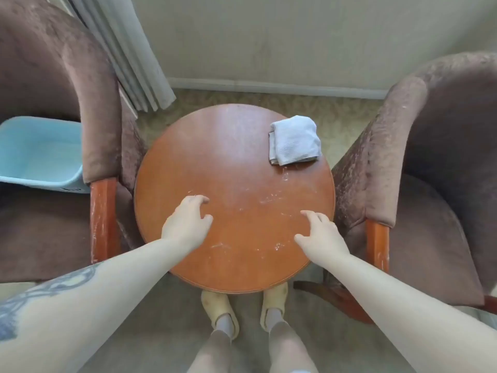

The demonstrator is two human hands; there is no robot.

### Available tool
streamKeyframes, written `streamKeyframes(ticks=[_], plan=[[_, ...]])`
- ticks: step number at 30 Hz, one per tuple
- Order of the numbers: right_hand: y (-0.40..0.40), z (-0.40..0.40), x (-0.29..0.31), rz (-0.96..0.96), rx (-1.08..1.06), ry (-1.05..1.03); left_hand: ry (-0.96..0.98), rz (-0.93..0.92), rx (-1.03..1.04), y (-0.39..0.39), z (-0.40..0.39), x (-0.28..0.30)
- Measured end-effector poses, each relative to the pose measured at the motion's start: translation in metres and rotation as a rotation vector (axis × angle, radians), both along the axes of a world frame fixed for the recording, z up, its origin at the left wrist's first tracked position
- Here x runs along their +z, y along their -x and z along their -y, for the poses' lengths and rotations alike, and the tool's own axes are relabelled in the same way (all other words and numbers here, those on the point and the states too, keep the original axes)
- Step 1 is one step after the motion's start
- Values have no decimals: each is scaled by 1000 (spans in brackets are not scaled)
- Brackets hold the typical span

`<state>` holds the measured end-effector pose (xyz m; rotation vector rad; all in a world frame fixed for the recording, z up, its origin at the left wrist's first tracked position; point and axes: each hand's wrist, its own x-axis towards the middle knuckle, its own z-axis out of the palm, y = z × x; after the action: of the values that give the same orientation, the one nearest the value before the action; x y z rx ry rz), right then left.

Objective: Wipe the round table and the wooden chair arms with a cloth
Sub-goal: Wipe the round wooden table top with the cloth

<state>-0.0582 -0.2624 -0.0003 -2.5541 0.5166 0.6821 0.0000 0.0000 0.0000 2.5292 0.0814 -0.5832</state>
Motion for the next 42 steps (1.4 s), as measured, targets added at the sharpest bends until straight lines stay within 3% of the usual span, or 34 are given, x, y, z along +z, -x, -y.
streamKeyframes(ticks=[3, 8, 11, 14, 17, 19, 21, 24, 25, 27, 29, 31, 33, 36, 37, 38, 41, 42], plan=[[-54, 19, -33, 14, 101, 142, -53, 101, 16, -29, 5, -36], [-199, 47, -71, 247, 9, 218, -256, 134, -105, -80, 16, -100], [-266, 43, -94, 185, -19, 195, -284, 126, -46, -112, 13, -129], [-279, 32, -126, 92, -65, 250, -297, 115, 25, -130, 14, -151], [-272, 22, -146, 304, -128, 342, -380, 62, 2, -130, 16, -168], [-259, 25, -148, 401, 3, 407, -391, -1, -4, -132, 15, -173], [-244, 44, -145, 464, 324, 397, -374, -63, 2, -135, 10, -173], [-243, 96, -121, 360, 753, 272, -337, -126, -23, -138, 7, -170], [-248, 107, -115, 311, 750, 244, -333, -136, -33, -138, 10, -169], [-257, 101, -122, 314, 520, 244, -343, -144, -35, -139, 14, -169], [-248, 47, -133, 347, 143, 279, -346, -160, -29, -138, 12, -168], [-218, -7, -141, 355, -16, 287, -342, -170, -20, -138, 8, -169], [-172, -19, -145, 464, 164, 237, -327, -179, -24, -138, 7, -168], [-141, 45, -141, 572, 769, 65, -323, -169, -37, -136, 9, -168], [-149, 67, -140, 552, 831, 64, -324, -163, -38, -136, 10, -168], [-161, 78, -140, 539, 707, 90, -328, -154, -38, -136, 11, -168], [-186, 37, -152, 478, -262, 256, -331, -142, -34, -135, 13, -167], [-184, 5, -148, 425, -382, 267, -337, -136, -29, -135, 12, -167]])
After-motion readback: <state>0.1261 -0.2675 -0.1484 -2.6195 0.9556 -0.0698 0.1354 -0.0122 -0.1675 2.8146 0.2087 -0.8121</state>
